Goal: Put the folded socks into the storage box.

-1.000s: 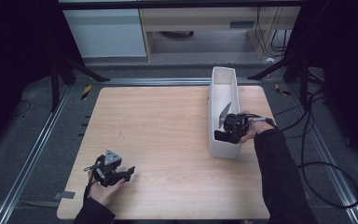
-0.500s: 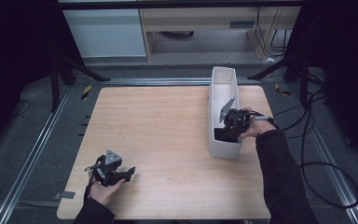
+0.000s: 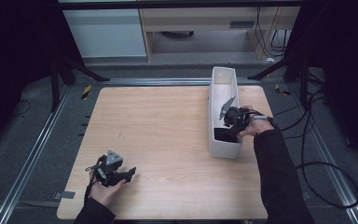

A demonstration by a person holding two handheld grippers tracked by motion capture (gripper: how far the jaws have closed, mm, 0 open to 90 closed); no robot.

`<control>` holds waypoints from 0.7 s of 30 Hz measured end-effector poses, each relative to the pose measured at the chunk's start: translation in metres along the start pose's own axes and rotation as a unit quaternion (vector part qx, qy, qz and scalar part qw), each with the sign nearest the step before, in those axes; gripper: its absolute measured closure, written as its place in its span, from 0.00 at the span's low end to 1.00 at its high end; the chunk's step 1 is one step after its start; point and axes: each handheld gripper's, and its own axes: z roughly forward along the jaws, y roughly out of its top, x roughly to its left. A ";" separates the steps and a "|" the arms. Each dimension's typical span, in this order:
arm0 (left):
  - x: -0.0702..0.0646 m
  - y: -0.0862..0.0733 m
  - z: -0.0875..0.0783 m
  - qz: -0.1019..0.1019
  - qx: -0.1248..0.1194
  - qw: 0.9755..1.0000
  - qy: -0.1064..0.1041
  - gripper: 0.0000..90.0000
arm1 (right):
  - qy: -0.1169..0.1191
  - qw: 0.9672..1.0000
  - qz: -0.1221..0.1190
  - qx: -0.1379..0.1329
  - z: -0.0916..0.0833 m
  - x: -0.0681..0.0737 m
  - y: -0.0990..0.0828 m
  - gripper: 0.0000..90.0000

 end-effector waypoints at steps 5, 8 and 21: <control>0.000 0.000 -0.001 0.002 -0.001 1.000 0.001 0.38 | 0.043 0.999 -0.009 0.019 0.002 0.006 0.003 0.79; -0.001 0.000 -0.001 0.002 -0.001 1.000 0.000 0.38 | 0.065 0.998 -0.015 0.021 0.000 0.009 0.001 0.83; -0.001 0.001 0.000 0.002 0.001 1.000 -0.003 0.38 | 0.026 0.999 0.009 -0.026 -0.014 0.012 -0.007 0.64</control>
